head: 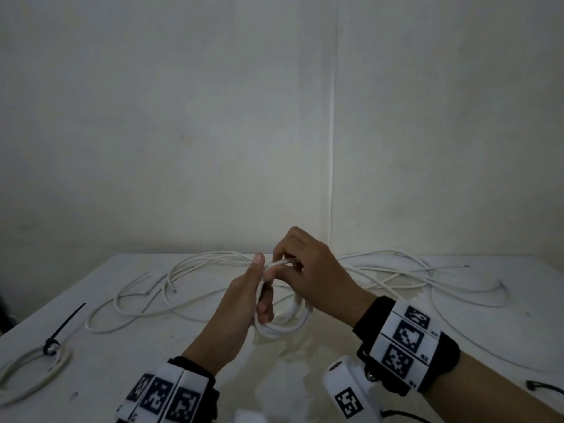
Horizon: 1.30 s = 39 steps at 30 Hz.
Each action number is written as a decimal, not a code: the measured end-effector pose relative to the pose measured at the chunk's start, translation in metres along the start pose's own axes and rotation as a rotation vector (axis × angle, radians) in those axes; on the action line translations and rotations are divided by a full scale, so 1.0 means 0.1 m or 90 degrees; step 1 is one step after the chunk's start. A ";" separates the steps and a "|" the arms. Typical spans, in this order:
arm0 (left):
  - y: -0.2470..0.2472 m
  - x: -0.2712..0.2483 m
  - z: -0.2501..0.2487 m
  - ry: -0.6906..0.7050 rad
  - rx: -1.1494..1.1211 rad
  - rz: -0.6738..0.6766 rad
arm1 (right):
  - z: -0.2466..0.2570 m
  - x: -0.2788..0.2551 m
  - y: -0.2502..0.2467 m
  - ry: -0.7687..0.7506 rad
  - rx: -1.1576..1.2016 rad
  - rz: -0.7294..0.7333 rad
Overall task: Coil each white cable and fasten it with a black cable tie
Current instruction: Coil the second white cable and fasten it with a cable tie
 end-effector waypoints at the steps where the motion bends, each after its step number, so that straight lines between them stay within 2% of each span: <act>1: 0.01 0.00 0.01 -0.005 -0.004 0.008 | 0.00 -0.01 0.01 0.010 0.005 -0.001; 7: 0.05 -0.08 0.01 0.007 -0.045 0.023 | -0.02 -0.08 0.00 0.044 -0.012 0.027; 10: 0.05 -0.11 -0.03 0.000 -0.046 0.054 | -0.08 -0.07 -0.07 0.111 0.011 0.112; 14: 0.03 -0.12 -0.05 -0.025 -0.060 0.074 | -0.09 -0.10 -0.09 0.129 0.067 0.205; 16: 0.03 -0.11 -0.02 -0.036 -0.073 0.064 | -0.09 -0.14 -0.07 0.172 0.108 0.285; 18: 0.01 -0.10 0.03 -0.045 -0.104 0.029 | -0.07 -0.18 -0.06 0.207 0.161 0.321; 22: 0.01 -0.05 0.11 -0.069 -0.159 -0.032 | 0.00 -0.22 -0.05 0.277 0.227 0.264; 26: 0.05 -0.05 0.17 -0.059 -0.138 -0.033 | 0.00 -0.25 -0.02 0.353 0.250 0.225; 33: 0.04 -0.02 0.18 0.008 -0.185 -0.116 | 0.00 -0.30 -0.02 0.330 0.373 0.272; 39: 0.07 0.02 0.16 0.061 -0.110 -0.063 | -0.05 -0.29 -0.04 0.364 0.371 0.185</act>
Point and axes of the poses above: each hand's wrist, its own x-axis towards the middle knuckle, its own y-axis out of the palm, z = x × y, the point moved 2 cm from there along x, towards the middle knuckle, and after that the axes turned 11 degrees about -x, right-handed, at the moved point
